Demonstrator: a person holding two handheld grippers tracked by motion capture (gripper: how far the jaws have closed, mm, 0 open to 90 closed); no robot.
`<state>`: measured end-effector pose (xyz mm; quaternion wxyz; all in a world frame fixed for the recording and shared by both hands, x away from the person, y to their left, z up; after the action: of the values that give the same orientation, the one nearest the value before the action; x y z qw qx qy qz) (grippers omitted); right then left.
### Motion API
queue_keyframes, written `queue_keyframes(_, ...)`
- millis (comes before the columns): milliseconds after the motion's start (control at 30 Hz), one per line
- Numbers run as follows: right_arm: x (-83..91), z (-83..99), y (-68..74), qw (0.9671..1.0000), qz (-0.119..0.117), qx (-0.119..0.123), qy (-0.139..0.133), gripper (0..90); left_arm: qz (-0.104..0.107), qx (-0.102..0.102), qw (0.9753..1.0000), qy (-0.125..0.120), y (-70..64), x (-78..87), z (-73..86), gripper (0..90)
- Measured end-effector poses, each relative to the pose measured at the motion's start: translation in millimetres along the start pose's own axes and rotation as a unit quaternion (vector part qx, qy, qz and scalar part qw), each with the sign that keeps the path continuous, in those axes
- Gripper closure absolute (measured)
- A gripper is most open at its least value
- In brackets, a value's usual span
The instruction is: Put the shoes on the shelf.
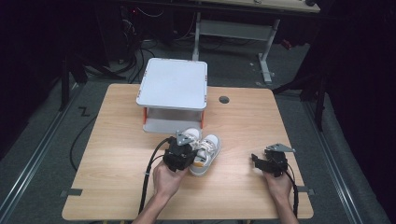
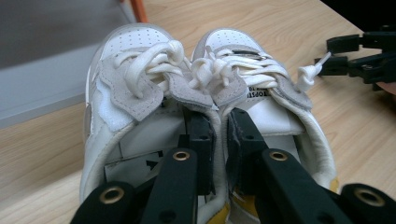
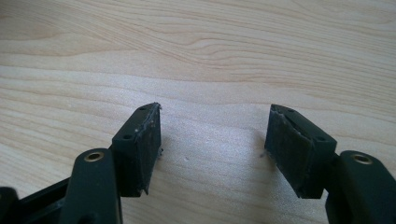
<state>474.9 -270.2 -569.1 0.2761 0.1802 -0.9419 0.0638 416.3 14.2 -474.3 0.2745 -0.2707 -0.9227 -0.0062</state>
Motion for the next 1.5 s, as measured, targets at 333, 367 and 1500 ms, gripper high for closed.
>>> queue_keyframes(333,0.0,0.0,0.0,1.0,0.0,0.0,0.0,35.8,-0.041,0.014,0.999,-0.008,39.3,10.6,-6.2,81.4)
queue_keyframes(367,0.0,0.0,0.0,1.0,0.0,0.0,0.0,35.8,-0.046,0.015,0.9988,-0.008,43.5,11.1,-7.0,81.4)
queue_keyframes(1500,0.0,-0.1,1.2,1.0,-0.005,0.002,0.0,37.3,-0.141,0.05,0.9885,-0.025,117.3,-52.0,-17.0,81.2)
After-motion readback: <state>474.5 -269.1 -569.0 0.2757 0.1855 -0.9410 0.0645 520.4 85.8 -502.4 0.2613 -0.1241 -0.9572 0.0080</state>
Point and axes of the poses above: each handheld gripper's, and its own axes: x roughly backward along the jaws, z roughly out of its underside, y roughly to its left, the point moved 10 cm from there along -x, roughly forward along the jaws, and after that the axes turned 10 degrees about -y, right-handed, at the moved point
